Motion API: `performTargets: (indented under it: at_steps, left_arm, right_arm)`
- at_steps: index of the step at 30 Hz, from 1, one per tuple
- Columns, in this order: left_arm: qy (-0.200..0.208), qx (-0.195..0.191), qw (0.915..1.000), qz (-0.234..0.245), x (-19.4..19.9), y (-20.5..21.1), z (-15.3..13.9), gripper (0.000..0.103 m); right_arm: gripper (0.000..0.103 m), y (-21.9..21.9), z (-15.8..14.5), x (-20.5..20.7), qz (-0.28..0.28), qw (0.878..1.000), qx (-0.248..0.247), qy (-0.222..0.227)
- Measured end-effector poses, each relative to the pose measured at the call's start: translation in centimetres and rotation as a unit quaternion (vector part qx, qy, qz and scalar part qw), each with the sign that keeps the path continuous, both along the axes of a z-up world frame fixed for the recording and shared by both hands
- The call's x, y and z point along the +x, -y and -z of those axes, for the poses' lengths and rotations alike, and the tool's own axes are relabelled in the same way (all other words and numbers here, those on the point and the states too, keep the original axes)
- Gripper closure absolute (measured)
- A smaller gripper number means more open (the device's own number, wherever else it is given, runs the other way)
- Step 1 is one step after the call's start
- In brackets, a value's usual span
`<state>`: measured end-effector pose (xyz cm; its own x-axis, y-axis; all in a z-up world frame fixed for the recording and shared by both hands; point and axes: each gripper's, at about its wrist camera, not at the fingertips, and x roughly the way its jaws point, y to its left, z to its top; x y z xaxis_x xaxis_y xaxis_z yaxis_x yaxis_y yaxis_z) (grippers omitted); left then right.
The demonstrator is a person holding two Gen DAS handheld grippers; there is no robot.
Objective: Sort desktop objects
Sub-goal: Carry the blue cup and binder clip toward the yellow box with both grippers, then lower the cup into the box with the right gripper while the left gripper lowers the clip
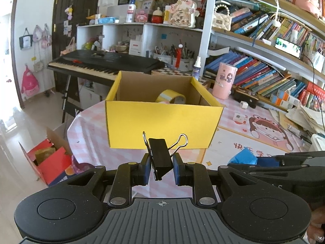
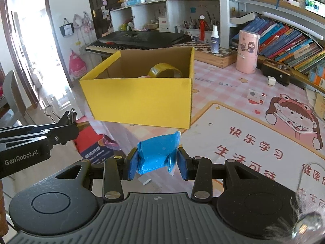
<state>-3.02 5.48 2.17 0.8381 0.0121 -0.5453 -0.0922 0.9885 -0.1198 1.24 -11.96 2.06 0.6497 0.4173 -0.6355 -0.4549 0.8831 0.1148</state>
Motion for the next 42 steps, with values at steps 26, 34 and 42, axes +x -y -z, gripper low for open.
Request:
performTargets:
  at_steps: [26, 34, 42]
  left_arm:
    - [0.059, 0.011, 0.9972, -0.044, 8.3, -0.4, -3.5, 0.082]
    - [0.038, 0.004, 0.9977, -0.055, 12.9, -0.3, -2.6, 0.082]
    - [0.003, 0.005, 0.9976, -0.069, 16.8, -0.3, -1.2, 0.082]
  right_arm:
    - [0.066, -1.9, -4.6, 9.7, -0.063, 0.996, 0.016, 0.064]
    - [0.065, -3.3, -4.5, 14.7, -0.108, 0.992, -0.006, 0.071]
    - [0.065, -4.5, -3.4, 19.3, -0.163, 0.983, -0.052, 0.064]
